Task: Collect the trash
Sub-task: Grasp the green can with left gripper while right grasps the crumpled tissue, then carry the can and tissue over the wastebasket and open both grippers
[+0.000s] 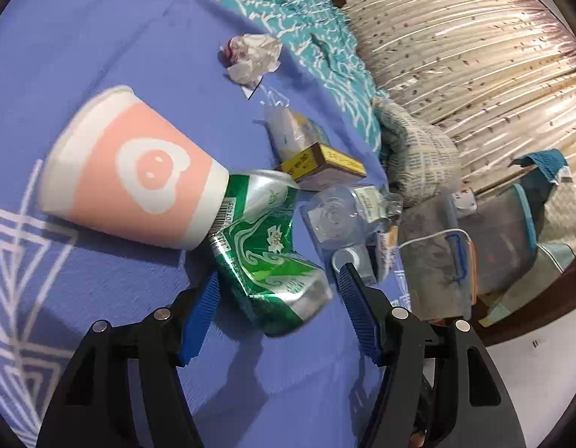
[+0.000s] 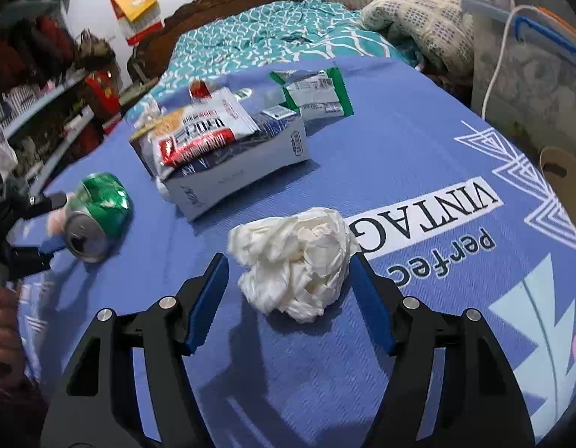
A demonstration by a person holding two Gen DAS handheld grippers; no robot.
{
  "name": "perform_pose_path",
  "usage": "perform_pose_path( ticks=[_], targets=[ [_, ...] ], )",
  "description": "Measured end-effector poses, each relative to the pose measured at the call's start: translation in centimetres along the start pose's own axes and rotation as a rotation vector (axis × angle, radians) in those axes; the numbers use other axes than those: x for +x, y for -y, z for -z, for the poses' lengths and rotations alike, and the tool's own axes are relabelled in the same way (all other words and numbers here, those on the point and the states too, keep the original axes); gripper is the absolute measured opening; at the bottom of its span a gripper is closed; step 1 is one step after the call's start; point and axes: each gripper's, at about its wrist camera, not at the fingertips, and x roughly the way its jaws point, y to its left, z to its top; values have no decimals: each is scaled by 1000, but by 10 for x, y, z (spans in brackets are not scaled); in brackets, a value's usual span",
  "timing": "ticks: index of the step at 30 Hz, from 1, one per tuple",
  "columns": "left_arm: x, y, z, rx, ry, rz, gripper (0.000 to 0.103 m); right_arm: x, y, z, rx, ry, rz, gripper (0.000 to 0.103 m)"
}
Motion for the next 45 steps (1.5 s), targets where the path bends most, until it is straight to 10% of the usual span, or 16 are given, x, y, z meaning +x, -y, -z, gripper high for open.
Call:
perform_pose_path(
  ticks=[6,9,24,45],
  targets=[
    [8,-1,1,-18,-1,13,46,-13,11,6,8,32,-47,43],
    [7,21,11,49,-35,61,18,-31,17,11,19,75,-98,42],
    [73,124,98,375,-268,99,17,-65,134,52,439,175,-591,43],
    [254,329,147,573,-533,180,16,-88,283,33,514,216,7,43]
  ],
)
